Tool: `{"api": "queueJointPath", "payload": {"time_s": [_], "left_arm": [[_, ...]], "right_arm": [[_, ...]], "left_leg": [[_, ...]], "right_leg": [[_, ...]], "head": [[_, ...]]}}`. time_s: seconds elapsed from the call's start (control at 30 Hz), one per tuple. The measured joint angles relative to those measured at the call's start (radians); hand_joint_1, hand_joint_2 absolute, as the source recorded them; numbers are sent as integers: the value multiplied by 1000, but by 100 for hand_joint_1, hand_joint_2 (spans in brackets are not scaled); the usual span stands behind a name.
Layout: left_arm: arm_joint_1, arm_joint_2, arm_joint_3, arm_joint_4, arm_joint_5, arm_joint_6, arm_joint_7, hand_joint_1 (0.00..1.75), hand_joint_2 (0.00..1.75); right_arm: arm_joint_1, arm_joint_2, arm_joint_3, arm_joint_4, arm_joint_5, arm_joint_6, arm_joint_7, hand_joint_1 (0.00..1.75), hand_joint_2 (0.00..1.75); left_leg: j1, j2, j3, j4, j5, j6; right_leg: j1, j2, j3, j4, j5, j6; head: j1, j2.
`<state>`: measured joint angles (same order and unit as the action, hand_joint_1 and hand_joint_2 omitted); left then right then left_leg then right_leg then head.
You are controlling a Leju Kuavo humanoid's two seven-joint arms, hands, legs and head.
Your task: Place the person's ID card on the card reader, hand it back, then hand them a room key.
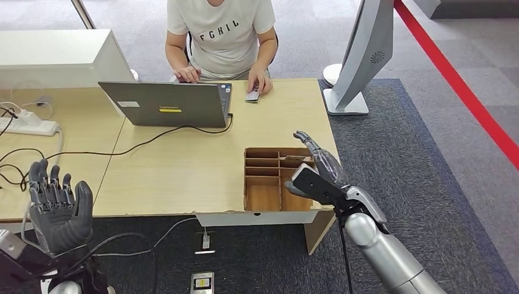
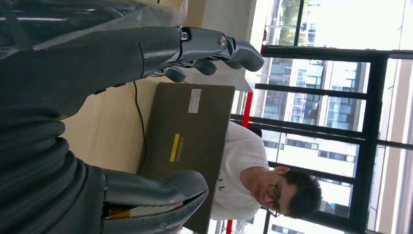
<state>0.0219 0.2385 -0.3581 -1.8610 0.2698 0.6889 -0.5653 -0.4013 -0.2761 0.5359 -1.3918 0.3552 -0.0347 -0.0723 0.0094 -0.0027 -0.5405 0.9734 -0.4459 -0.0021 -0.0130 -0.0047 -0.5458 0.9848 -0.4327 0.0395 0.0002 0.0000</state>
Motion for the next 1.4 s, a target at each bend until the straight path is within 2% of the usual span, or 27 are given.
{"api": "queueJointPath", "payload": {"time_s": [0.4,0.57,0.9,1.4], "left_arm": [[17,-8,4,-1,-7,0,1,0,175],[20,-8,6,-4,-7,0,0,0,175],[32,-8,9,-14,-4,0,-7,0,175],[31,-7,9,-17,5,0,-11,0,175]], "right_arm": [[-47,41,82,117,-23,20,-10,0,175],[-96,54,116,170,-34,-5,-12,0,175],[-189,40,126,206,-47,-58,-8,0,175],[-197,17,122,215,-37,-73,28,0,175]], "left_leg": [[0,0,0,0,0,0],[0,0,0,0,0,0],[0,0,0,0,0,0],[0,0,0,0,0,0]], "right_leg": [[0,0,0,0,0,0],[0,0,0,0,0,0],[0,0,0,0,0,0],[0,0,0,0,0,0]], "head": [[0,0],[0,0],[0,0],[0,0]]}}
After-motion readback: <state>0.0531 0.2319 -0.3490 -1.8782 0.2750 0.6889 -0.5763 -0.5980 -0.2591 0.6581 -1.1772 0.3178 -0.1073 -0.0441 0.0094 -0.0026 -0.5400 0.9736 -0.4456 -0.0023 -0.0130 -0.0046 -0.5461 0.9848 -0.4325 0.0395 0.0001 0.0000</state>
